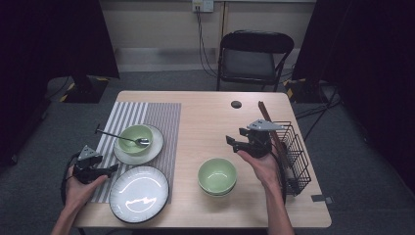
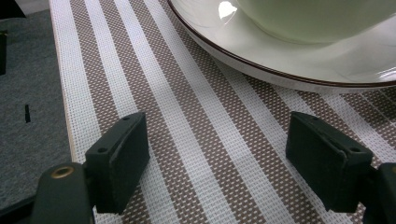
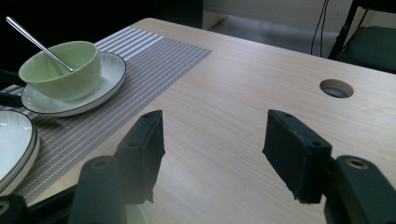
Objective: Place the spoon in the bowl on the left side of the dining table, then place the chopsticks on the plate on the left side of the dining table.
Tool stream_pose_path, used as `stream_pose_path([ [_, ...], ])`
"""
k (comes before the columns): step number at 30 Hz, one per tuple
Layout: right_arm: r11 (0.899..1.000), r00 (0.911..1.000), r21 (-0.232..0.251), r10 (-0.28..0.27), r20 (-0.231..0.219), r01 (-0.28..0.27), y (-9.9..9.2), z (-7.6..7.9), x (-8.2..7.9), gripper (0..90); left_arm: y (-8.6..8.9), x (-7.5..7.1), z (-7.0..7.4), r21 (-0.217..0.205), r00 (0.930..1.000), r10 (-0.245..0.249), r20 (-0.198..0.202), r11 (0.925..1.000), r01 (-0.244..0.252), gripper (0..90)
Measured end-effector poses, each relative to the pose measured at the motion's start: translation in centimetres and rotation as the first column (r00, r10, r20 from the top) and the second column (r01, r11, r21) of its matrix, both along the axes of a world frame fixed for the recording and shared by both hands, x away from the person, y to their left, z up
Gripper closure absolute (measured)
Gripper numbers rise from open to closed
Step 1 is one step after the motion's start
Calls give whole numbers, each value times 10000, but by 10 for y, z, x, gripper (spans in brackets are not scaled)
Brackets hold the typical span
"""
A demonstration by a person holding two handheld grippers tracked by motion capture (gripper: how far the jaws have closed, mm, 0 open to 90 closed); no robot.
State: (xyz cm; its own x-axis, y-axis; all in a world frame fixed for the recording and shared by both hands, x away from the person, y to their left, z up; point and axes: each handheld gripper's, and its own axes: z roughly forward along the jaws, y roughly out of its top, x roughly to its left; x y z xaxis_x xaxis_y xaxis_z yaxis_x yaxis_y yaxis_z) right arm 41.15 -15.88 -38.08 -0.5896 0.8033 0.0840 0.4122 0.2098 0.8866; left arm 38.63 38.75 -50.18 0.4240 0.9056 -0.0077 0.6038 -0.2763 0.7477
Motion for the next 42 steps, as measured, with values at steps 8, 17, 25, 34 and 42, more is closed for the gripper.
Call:
stream_pose_path([
  [8, 9990, 9997, 440, -16, 248, 5, -16, 18, -5, 397, 0, 0, 0, -2, 10000, -1, 0, 10000, 1, 210],
  [17, 9990, 9996, 440, -25, 271, 13, -27, 29, -5, 416, 0, 0, 0, -13, 10000, -3, -7, 10000, 3, 210],
  [25, 9997, 9997, 222, -118, 191, 114, -41, 35, -5, 424, 0, 0, 0, -9, 10000, -6, -5, 10000, 6, 210],
  [34, 9988, 9988, 148, -475, 69, 474, -58, 38, 3, 430, 0, 0, 0, -22, 10000, -5, -5, 10000, 5, 210],
  [42, 9972, 9973, 102, -736, -75, 737, -72, 37, 15, 422, 0, 0, 0, -11, 10000, -2, 0, 10000, 2, 210],
])
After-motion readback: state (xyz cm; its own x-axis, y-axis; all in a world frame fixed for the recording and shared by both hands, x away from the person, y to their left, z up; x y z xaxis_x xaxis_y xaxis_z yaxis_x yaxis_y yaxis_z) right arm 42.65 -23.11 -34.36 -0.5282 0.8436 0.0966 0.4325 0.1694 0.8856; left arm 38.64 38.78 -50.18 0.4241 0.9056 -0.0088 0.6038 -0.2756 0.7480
